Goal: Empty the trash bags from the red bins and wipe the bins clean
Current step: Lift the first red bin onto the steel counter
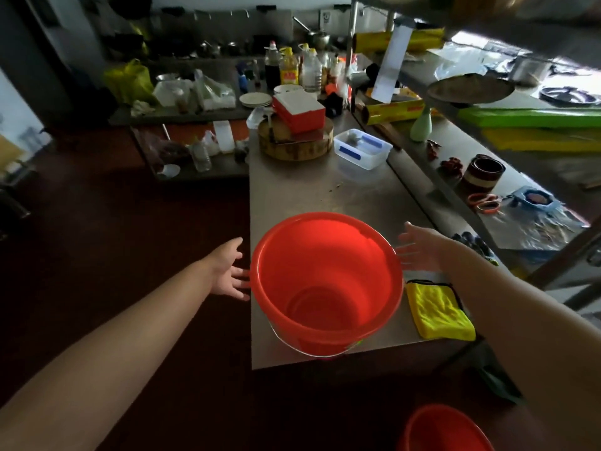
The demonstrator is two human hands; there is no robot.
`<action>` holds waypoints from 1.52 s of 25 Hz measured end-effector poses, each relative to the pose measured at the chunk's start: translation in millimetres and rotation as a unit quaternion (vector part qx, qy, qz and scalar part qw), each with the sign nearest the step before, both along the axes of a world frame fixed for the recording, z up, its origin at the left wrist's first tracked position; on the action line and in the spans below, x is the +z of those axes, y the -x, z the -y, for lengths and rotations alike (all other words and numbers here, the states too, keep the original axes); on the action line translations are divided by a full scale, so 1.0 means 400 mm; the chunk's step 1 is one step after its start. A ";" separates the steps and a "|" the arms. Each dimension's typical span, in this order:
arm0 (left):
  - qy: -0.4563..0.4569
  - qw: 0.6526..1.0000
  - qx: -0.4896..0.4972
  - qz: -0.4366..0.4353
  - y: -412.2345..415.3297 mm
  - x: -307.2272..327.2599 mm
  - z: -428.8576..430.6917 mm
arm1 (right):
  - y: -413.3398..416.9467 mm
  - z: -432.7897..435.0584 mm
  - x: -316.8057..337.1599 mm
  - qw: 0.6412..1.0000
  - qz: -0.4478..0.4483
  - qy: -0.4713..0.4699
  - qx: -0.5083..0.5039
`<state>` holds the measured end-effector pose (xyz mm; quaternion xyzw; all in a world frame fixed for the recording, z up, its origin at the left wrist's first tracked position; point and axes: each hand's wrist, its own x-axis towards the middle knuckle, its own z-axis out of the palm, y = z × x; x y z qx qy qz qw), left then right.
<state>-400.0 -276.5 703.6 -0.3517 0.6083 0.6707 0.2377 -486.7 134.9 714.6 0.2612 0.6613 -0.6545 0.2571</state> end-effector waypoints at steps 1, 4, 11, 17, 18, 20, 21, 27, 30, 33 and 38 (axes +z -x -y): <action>-0.014 1.000 0.018 0.004 -0.022 -0.006 -0.011 | 0.005 0.002 -0.001 1.000 0.007 0.003 0.008; -0.008 0.998 0.068 -0.010 -0.042 -0.005 -0.046 | 0.021 0.003 -0.002 0.999 0.022 0.010 0.023; 0.057 0.994 0.076 -0.053 0.042 0.027 -0.100 | -0.031 -0.061 -0.019 0.990 0.119 0.023 0.068; 0.094 0.990 0.001 -0.108 0.129 0.030 -0.138 | -0.084 -0.087 -0.048 0.992 0.110 0.007 0.055; 0.105 0.989 -0.005 -0.109 0.134 0.032 -0.144 | -0.088 -0.089 -0.049 0.993 0.104 0.001 0.056; 0.144 0.983 0.003 -0.113 0.148 0.044 -0.163 | -0.094 -0.097 -0.046 0.993 0.091 -0.016 0.073; 0.167 0.978 0.002 -0.123 0.158 0.053 -0.181 | -0.096 -0.109 -0.044 0.993 0.084 -0.029 0.082; 0.229 0.948 -0.093 -0.200 0.183 0.135 -0.404 | -0.114 -0.243 -0.011 0.993 0.055 -0.061 0.090; 0.194 0.950 -0.131 -0.208 0.167 0.175 -0.576 | -0.124 -0.342 0.016 0.992 0.044 -0.063 0.101; 0.146 0.960 -0.151 -0.182 0.154 0.203 -0.758 | -0.128 -0.452 0.048 0.993 0.000 -0.063 0.102; 0.094 0.973 -0.161 -0.135 0.135 0.192 -0.983 | -0.120 -0.589 0.079 0.990 -0.028 -0.045 0.132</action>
